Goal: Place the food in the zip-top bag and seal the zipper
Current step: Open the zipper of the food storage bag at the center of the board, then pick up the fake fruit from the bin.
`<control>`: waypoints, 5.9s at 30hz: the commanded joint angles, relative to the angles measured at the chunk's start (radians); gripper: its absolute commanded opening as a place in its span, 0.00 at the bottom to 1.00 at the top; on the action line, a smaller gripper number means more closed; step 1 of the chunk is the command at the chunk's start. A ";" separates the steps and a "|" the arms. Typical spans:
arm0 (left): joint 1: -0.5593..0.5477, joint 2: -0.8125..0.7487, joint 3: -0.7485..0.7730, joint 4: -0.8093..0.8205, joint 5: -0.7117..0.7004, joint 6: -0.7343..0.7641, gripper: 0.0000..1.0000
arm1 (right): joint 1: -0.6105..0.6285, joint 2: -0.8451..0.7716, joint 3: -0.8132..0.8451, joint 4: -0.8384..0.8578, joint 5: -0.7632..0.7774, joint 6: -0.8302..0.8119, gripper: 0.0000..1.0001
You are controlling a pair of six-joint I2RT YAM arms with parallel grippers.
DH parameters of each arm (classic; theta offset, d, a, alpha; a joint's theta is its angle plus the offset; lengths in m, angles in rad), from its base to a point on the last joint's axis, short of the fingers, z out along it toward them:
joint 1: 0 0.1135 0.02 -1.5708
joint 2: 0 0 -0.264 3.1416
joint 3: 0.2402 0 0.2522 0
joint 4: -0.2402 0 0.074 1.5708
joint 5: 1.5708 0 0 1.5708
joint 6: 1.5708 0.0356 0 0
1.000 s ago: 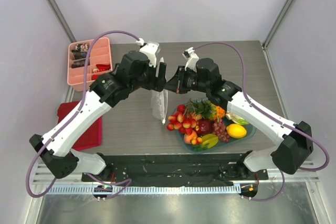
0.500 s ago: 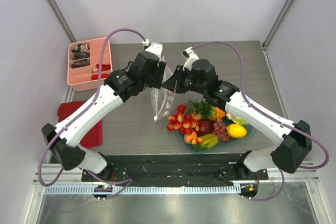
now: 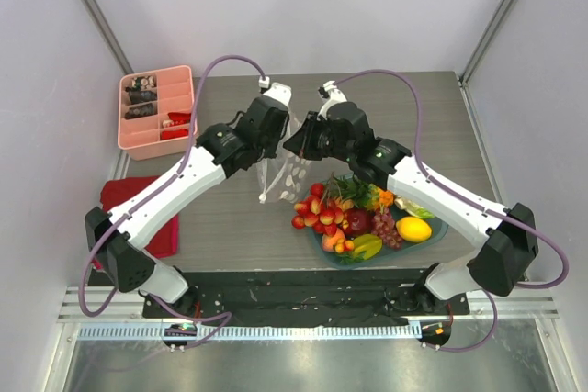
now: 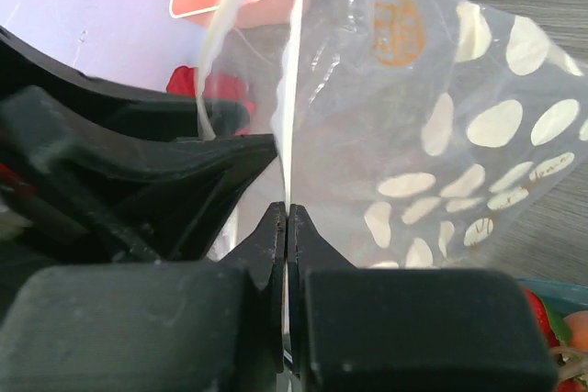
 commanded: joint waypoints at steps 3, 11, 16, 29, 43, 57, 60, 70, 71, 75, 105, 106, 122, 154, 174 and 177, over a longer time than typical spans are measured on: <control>0.031 -0.092 -0.014 -0.034 0.030 0.048 0.07 | 0.005 -0.048 0.025 -0.026 0.079 -0.064 0.01; 0.300 -0.222 -0.032 -0.215 0.454 0.073 0.00 | -0.006 -0.075 -0.051 -0.031 0.069 -0.228 0.01; 0.447 -0.290 -0.093 -0.312 0.676 0.116 0.00 | -0.052 -0.033 -0.095 -0.031 0.006 -0.366 0.01; 0.455 -0.264 -0.258 -0.166 0.836 -0.027 0.00 | -0.053 -0.025 -0.022 -0.101 -0.362 -0.519 0.54; 0.364 -0.235 -0.298 -0.085 0.750 -0.087 0.00 | -0.205 -0.186 0.040 -0.494 -0.328 -0.721 0.85; 0.311 -0.291 -0.354 -0.070 0.679 -0.062 0.00 | -0.311 -0.019 -0.023 -0.416 -0.453 -0.595 0.64; 0.312 -0.288 -0.350 -0.070 0.678 -0.061 0.00 | -0.311 0.018 -0.035 -0.392 -0.479 -0.580 0.62; 0.312 -0.284 -0.344 -0.071 0.683 -0.061 0.00 | -0.311 0.098 -0.028 -0.359 -0.526 -0.524 0.55; 0.312 -0.282 -0.342 -0.071 0.681 -0.061 0.00 | -0.311 0.101 -0.032 -0.358 -0.526 -0.523 0.55; 0.311 -0.288 -0.345 -0.074 0.678 -0.058 0.00 | -0.313 0.109 -0.018 -0.362 -0.508 -0.529 0.57; 0.311 -0.298 -0.339 -0.074 0.696 -0.039 0.00 | -0.280 -0.097 -0.161 -0.566 -0.393 -1.688 0.96; 0.312 -0.298 -0.339 -0.076 0.699 -0.039 0.00 | -0.274 -0.086 -0.170 -0.553 -0.387 -1.689 0.96; 0.312 -0.304 -0.351 -0.073 0.698 -0.030 0.00 | -0.259 -0.018 -0.173 -0.465 -0.259 -1.673 0.30; 0.312 -0.293 -0.322 -0.073 0.716 -0.038 0.00 | -0.303 -0.190 -0.002 -0.401 -0.252 -1.344 0.01; 0.312 -0.302 -0.351 -0.004 0.790 -0.126 0.00 | -0.309 -0.191 0.285 0.079 -0.167 -0.393 0.01; 0.312 -0.317 -0.362 0.007 0.799 -0.127 0.00 | -0.309 -0.190 0.259 0.177 -0.236 -0.233 0.01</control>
